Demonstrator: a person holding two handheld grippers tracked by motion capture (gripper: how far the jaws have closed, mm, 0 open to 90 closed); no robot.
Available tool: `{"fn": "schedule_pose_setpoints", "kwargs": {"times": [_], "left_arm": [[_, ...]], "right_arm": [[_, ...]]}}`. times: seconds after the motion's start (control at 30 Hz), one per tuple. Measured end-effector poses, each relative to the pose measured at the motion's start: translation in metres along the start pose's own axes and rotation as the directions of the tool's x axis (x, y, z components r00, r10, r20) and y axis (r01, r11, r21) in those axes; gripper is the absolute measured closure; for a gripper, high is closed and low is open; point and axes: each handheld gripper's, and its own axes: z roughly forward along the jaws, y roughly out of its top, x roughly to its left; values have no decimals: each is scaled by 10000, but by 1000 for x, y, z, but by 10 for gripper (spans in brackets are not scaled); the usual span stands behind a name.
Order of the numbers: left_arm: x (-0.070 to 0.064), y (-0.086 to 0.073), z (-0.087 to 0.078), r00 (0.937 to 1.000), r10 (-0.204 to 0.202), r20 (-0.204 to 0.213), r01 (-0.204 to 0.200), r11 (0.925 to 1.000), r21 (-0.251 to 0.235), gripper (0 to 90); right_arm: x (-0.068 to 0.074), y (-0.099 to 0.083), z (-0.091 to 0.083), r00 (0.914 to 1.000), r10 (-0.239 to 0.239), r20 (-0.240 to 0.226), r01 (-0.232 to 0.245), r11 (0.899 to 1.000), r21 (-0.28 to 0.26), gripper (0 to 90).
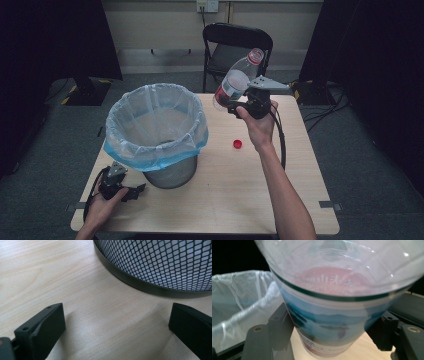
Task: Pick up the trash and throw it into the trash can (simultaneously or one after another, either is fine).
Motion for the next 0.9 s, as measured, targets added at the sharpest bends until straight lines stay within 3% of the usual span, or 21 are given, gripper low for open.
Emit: {"fn": "schedule_pose_setpoints", "kwargs": {"times": [0.27, 0.57, 0.8, 0.9], "left_arm": [[0, 0, 0, 10000, 1, -4, -1, 10000, 2, 2], [0, 0, 0, 10000, 2, -2, -2, 10000, 2, 2], [0, 0, 0, 10000, -1, -3, 1, 10000, 2, 2], [0, 0, 0, 10000, 5, -2, -5, 10000, 5, 2]], "right_arm": [[6, 18, 5, 9995, 137, -287, -154, 9982, -584, 302], [16, 40, 12, 9982, -36, -594, -32, 9934, -1143, 302], [35, 54, 10, 9923, -325, -1193, 121, 9857, -1682, 302], [45, 58, 10, 9850, -189, -1714, -108, 9853, -1704, 301]]}}
